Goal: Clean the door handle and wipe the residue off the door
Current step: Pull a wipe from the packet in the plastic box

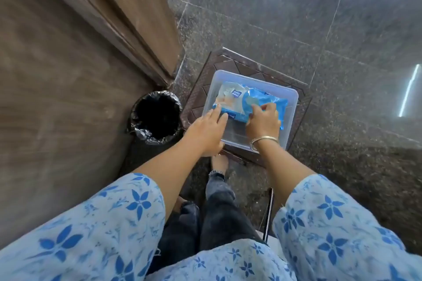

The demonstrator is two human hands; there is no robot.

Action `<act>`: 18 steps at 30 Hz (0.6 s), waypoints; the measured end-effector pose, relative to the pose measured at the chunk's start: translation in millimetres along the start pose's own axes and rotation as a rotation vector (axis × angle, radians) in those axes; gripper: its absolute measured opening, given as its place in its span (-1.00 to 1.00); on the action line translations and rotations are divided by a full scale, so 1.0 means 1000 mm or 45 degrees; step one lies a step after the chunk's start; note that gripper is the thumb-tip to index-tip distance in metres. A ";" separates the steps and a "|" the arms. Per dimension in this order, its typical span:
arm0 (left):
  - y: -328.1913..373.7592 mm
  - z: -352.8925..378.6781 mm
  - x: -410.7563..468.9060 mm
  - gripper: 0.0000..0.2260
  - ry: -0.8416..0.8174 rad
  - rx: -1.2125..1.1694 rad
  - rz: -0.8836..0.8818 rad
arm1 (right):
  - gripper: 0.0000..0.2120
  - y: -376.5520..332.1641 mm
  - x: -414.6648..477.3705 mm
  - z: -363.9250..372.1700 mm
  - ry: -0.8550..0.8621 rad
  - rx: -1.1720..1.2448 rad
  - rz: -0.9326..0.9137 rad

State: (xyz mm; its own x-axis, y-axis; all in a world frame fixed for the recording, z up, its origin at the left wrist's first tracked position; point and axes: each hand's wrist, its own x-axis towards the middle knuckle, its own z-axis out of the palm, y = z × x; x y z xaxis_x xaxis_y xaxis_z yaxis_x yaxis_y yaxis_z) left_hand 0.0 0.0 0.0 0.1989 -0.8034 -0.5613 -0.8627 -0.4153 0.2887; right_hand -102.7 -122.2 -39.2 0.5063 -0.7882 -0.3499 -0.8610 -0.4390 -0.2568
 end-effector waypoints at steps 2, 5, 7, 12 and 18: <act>0.002 0.001 0.020 -0.28 0.015 -0.026 -0.007 | -0.80 0.004 0.019 -0.001 0.040 0.030 0.014; 0.003 0.004 0.045 -0.31 0.041 -0.038 -0.006 | -0.83 0.007 0.044 0.004 0.007 0.009 -0.010; 0.003 0.006 0.057 -0.30 0.027 -0.035 -0.013 | -0.80 0.008 0.055 0.010 -0.066 -0.020 -0.055; -0.005 0.012 0.072 -0.32 0.036 -0.043 -0.051 | -0.76 0.006 0.060 0.029 -0.130 -0.201 -0.194; -0.015 0.021 0.073 -0.32 -0.011 -0.035 -0.059 | -0.80 0.008 0.058 0.045 -0.062 -0.122 -0.160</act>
State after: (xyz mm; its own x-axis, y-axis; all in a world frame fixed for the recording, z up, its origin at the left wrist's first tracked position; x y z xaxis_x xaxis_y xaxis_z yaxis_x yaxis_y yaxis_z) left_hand 17.3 -43.0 -61.8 0.2345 -0.7791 -0.5813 -0.8394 -0.4639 0.2833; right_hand -77.6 -152.1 -102.2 0.6101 -0.7035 -0.3646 -0.7902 -0.5739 -0.2150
